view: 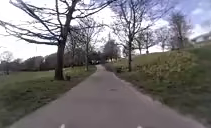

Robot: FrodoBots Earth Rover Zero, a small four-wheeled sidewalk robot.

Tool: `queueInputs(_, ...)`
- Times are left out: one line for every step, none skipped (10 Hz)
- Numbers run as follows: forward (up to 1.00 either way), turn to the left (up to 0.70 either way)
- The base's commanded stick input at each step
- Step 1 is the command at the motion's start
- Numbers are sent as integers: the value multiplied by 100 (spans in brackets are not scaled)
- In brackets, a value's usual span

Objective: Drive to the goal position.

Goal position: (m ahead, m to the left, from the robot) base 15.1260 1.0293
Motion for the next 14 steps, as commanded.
queueInputs(85,-12)
queueInputs(85,-8)
queueInputs(85,-3)
queueInputs(85,1)
queueInputs(85,1)
queueInputs(85,1)
queueInputs(85,1)
queueInputs(85,1)
queueInputs(85,1)
queueInputs(85,1)
queueInputs(85,1)
queueInputs(85,1)
queueInputs(85,1)
queueInputs(85,1)
